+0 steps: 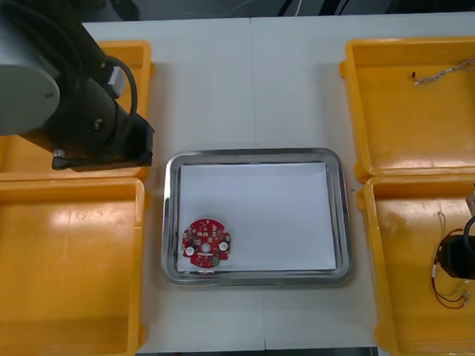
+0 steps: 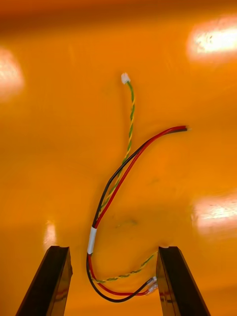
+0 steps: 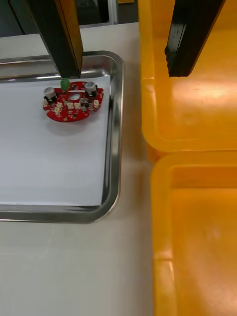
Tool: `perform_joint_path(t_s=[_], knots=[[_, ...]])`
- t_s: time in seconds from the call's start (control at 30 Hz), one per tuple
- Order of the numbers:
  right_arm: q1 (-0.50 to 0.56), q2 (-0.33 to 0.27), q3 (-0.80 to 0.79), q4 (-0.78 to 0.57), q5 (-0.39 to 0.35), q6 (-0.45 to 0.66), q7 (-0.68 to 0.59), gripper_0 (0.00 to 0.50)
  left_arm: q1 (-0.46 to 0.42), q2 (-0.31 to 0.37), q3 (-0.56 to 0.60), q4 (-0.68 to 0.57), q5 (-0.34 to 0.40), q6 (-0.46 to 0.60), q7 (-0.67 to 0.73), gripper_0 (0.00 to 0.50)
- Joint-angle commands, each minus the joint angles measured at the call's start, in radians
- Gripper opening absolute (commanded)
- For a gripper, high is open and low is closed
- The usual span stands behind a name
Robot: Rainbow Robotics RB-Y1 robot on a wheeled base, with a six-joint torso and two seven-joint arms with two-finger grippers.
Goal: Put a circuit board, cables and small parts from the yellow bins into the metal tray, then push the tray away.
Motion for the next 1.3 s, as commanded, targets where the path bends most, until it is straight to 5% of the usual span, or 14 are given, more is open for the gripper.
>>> perform_joint_path(t_s=[0.03,0.67,1.07,1.3], knots=[[0.030,0.051,0.011,0.035,0.012,-0.048,0.002,0.500,0.001,0.042,0.075,0.081,-0.011,0.028,-0.059,0.500],[0.083,0.069,0.046,0.087,0.044,-0.186,-0.003,0.500,0.001,0.042,0.256,0.393,-0.157,-0.019,-0.452,0.500],[0.087,0.110,0.062,0.087,0.079,-0.200,-0.010,0.500,-0.007,0.040,0.262,0.558,-0.177,-0.196,-0.717,0.500],[0.100,0.115,0.065,0.087,0.087,-0.208,-0.009,0.500,-0.065,0.016,0.263,0.674,-0.175,-0.202,-0.875,0.500]])
